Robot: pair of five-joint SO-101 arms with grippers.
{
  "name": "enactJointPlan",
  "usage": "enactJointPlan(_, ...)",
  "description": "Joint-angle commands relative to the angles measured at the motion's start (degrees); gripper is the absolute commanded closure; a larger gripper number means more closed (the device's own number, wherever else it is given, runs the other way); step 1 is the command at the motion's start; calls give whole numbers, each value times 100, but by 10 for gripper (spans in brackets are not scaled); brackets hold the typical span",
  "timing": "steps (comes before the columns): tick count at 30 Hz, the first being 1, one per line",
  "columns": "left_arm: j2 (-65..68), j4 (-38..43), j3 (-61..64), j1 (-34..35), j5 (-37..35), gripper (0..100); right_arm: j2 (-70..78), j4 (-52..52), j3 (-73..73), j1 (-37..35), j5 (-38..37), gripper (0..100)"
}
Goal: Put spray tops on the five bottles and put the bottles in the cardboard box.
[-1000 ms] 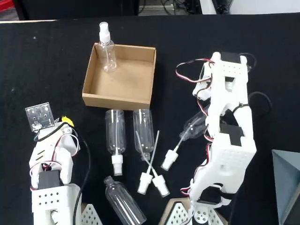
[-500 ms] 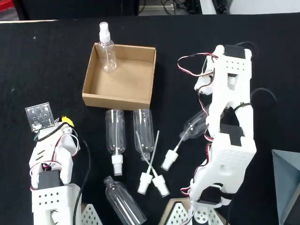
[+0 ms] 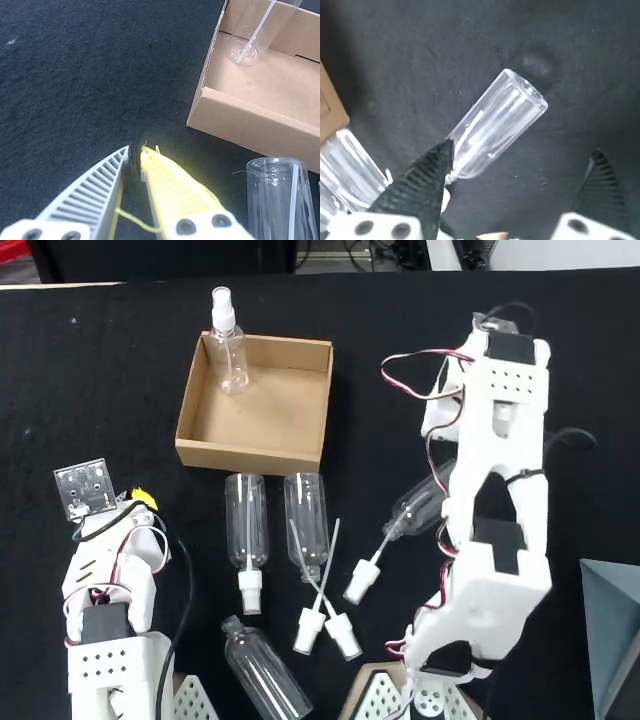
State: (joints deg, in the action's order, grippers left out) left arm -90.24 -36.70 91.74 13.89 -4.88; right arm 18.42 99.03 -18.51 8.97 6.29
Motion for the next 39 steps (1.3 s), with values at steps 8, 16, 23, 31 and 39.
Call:
enactJointPlan(8, -79, 0, -92, 40, 53, 967, -980, 167, 532, -105, -1565, 649)
enactJointPlan(16, -79, 0, -84, 40, 53, 967, -1305, 149, 1015, -97, -2989, 649)
enactJointPlan(23, -79, 0, -84, 40, 53, 967, -1332, 141, 1077, -97, -3763, 649)
enactJointPlan(31, -79, 0, -84, 40, 53, 967, -1314, 141, 1077, -123, -4976, 649)
enactJointPlan(39, -79, 0, -84, 31, 53, 967, -1341, 167, 1086, -88, -6022, 649)
